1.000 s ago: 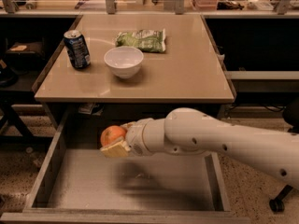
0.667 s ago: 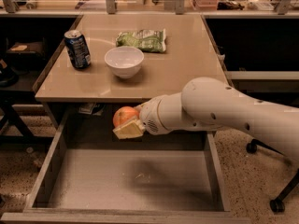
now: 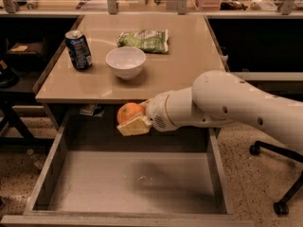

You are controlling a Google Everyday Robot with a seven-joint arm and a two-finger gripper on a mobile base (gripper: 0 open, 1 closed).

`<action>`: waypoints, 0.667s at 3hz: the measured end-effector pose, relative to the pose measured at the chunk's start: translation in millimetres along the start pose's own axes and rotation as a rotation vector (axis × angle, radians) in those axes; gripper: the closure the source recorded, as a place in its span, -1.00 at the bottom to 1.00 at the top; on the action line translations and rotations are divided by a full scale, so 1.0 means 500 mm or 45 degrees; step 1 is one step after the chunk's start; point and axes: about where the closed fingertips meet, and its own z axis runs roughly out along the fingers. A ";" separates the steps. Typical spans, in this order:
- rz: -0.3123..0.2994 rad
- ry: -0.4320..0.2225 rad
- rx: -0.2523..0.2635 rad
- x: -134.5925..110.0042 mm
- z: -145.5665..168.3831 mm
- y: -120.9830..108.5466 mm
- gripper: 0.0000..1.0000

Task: Pick orange from top drawer and place on counter

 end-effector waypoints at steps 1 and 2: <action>0.013 -0.017 0.021 -0.027 -0.050 -0.038 1.00; 0.016 -0.011 0.054 -0.048 -0.092 -0.083 1.00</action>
Offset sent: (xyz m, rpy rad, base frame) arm 0.0497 -0.0733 0.0645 -0.0166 -0.0210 -0.0793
